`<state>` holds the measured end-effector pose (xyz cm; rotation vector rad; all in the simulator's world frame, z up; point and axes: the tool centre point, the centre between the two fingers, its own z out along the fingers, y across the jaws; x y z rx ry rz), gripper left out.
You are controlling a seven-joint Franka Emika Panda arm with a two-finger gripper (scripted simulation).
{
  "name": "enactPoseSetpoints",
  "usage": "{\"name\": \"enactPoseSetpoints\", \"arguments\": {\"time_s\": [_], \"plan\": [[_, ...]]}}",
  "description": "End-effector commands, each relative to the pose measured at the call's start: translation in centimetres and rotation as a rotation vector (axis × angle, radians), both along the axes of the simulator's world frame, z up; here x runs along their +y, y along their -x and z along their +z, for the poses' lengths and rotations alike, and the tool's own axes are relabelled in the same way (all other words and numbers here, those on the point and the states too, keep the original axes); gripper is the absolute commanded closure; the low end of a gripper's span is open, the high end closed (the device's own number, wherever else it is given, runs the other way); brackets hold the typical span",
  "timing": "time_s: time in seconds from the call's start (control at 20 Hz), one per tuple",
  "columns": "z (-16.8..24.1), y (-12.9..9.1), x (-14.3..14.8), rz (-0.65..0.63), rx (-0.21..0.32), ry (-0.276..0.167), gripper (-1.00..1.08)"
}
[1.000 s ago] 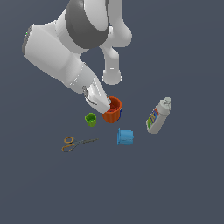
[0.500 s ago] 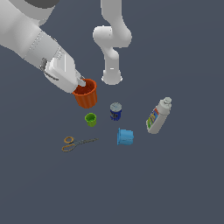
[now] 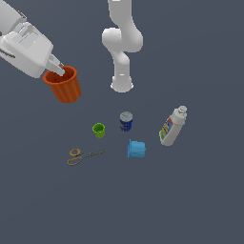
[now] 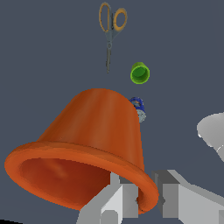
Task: Pick up a designated object from a clutter of objects.
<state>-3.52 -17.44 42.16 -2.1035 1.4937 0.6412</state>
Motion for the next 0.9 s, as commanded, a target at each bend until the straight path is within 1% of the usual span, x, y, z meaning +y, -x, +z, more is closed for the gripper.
{"name": "enactPoseSetpoints", "arguments": {"time_s": [0.0,0.4,0.85], "plan": [[1.2,0.1,-1.3,0.002,-0.001,0.000,1.08],[3.3,0.1,-3.7,0.004,-0.003,-0.003,1.08],[4.0,0.0,-4.4,0.004,-0.004,-0.004,1.08]]}}
